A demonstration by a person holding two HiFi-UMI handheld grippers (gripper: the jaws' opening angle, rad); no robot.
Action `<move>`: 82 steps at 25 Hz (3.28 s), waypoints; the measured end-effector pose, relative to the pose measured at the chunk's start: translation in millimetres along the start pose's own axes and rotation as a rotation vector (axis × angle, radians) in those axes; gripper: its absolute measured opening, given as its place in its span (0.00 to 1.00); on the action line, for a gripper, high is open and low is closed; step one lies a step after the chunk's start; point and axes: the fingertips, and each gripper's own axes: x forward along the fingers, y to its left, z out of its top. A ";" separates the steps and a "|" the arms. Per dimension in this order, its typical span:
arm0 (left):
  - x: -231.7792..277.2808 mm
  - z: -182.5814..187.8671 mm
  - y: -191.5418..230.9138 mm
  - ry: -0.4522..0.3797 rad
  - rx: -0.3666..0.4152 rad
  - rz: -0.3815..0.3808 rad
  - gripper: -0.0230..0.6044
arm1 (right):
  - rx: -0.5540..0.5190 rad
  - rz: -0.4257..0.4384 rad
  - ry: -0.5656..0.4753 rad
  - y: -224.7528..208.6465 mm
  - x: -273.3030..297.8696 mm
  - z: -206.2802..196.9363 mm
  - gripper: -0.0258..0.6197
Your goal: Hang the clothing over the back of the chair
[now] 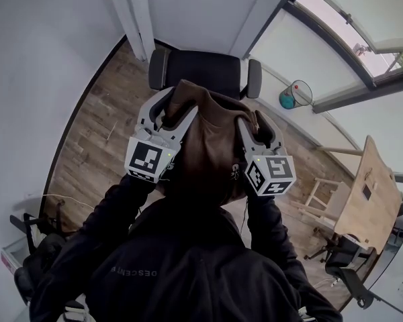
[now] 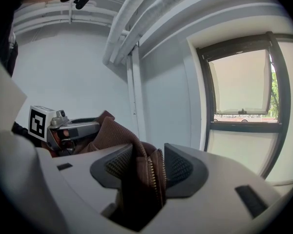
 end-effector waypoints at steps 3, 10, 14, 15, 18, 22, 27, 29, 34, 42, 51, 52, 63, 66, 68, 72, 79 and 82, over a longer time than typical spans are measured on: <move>-0.5 2.5 2.6 -0.006 0.008 0.008 0.46 | 0.001 -0.008 0.002 -0.5 -1.7 -0.6 0.38; -0.8 11.4 -0.6 -0.034 0.012 -0.008 0.47 | 0.016 -0.033 -0.009 -3.8 0.3 8.0 0.60; -5.9 14.0 2.7 -0.038 0.001 -0.009 0.47 | 0.000 -0.028 -0.025 3.0 1.0 16.1 0.60; -7.8 14.3 3.5 -0.037 -0.004 -0.010 0.47 | -0.001 -0.029 -0.029 5.4 0.5 17.1 0.60; -15.7 17.4 5.6 -0.046 -0.011 -0.025 0.47 | 0.010 -0.026 -0.067 15.0 -4.3 23.8 0.61; -28.1 21.5 6.4 -0.065 -0.022 -0.058 0.47 | 0.016 -0.009 -0.135 32.6 -17.2 33.9 0.56; -43.6 25.9 -2.9 -0.076 -0.020 -0.123 0.43 | -0.033 -0.012 -0.165 56.0 -39.4 34.8 0.40; -48.8 28.7 -12.7 -0.080 -0.013 -0.150 0.35 | -0.057 -0.007 -0.196 63.0 -49.6 36.2 0.28; -65.2 34.3 -41.5 -0.080 -0.012 -0.182 0.20 | -0.065 0.064 -0.279 80.3 -75.9 42.7 0.05; -103.1 44.4 -86.4 -0.067 -0.050 -0.130 0.07 | -0.109 0.207 -0.248 110.1 -117.6 24.8 0.03; -157.3 46.7 -150.1 -0.073 -0.036 -0.068 0.07 | -0.145 0.308 -0.241 134.0 -188.9 0.5 0.03; -163.5 47.1 -155.9 -0.076 -0.038 -0.062 0.07 | -0.146 0.318 -0.245 137.6 -195.3 -1.3 0.03; -206.2 46.4 -201.9 -0.097 -0.033 -0.043 0.07 | -0.160 0.335 -0.291 159.8 -239.5 -16.5 0.03; -211.6 45.8 -209.7 -0.100 -0.029 -0.044 0.07 | -0.167 0.316 -0.301 159.3 -247.6 -19.2 0.03; -214.8 45.7 -215.3 -0.098 -0.021 -0.048 0.07 | -0.171 0.310 -0.301 158.7 -252.7 -21.3 0.03; -218.8 44.9 -224.6 -0.099 -0.012 -0.059 0.07 | -0.167 0.307 -0.299 158.5 -259.1 -24.7 0.03; -219.2 45.9 -233.0 -0.104 -0.005 -0.064 0.07 | -0.168 0.302 -0.298 155.5 -265.4 -25.5 0.03; -217.5 45.1 -234.5 -0.102 0.001 -0.066 0.07 | -0.167 0.302 -0.298 153.0 -266.2 -26.0 0.03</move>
